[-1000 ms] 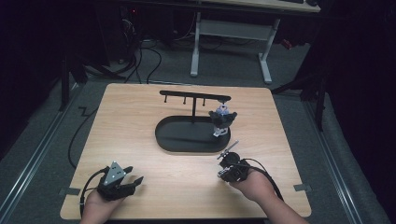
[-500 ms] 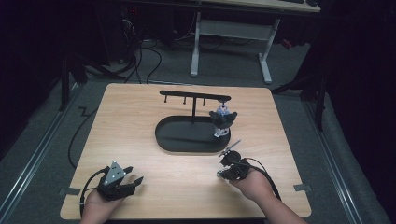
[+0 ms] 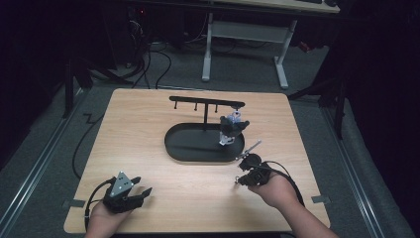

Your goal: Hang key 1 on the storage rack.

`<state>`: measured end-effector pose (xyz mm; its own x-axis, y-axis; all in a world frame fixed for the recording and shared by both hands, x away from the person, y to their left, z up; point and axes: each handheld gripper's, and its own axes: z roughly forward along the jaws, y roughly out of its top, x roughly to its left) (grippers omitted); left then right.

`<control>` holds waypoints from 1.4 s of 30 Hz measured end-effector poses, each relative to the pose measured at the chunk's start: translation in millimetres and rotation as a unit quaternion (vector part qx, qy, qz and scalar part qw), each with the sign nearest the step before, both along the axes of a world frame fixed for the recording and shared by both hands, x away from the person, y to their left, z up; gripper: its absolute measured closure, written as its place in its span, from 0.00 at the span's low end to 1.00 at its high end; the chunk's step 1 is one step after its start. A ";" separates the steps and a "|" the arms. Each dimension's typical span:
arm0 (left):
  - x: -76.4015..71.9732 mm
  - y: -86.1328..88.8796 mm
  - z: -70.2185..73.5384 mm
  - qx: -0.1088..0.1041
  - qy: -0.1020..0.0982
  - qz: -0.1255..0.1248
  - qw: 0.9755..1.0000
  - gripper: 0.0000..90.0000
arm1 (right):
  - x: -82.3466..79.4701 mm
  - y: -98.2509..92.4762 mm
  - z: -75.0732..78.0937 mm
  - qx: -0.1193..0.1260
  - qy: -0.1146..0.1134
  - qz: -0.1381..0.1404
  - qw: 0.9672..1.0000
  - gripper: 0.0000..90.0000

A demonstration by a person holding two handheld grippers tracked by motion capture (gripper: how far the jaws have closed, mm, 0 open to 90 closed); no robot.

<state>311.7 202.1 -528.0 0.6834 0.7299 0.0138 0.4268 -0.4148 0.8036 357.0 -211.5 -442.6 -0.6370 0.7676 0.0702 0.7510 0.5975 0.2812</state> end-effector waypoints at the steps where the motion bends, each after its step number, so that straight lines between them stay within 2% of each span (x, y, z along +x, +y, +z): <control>1: 0.1 0.4 0.0 0.000 0.001 0.000 1.000 0.46 | 0.7 -0.7 3.6 0.002 0.001 -0.001 1.000 0.99; 2: 0.2 0.5 -0.1 -0.001 0.001 0.001 1.000 0.46 | 0.4 -0.5 7.1 0.002 0.004 -0.008 1.000 0.99; 9: 0.3 1.2 0.3 -0.002 0.001 0.001 1.000 0.46 | 4.8 0.2 28.2 0.001 -0.002 -0.005 1.000 0.99; 10: 0.2 1.2 0.3 -0.002 0.000 0.001 1.000 0.46 | 4.2 1.5 31.2 0.003 0.007 -0.017 1.000 0.99; 11: 0.2 1.4 0.5 -0.003 0.000 0.002 1.000 0.46 | 6.1 1.4 33.0 0.001 0.001 -0.007 1.000 0.99; 19: 0.4 2.1 0.5 -0.005 -0.001 0.003 1.000 0.46 | 9.0 5.4 37.6 -0.002 0.002 0.002 1.000 0.99; 32: 0.0 1.9 0.3 -0.005 0.001 0.003 1.000 0.46 | 16.7 10.0 51.4 0.000 -0.001 -0.002 1.000 0.99; 42: -0.2 3.4 0.7 -0.006 0.000 0.005 1.000 0.46 | 38.3 21.7 72.8 0.001 -0.005 0.003 1.000 0.99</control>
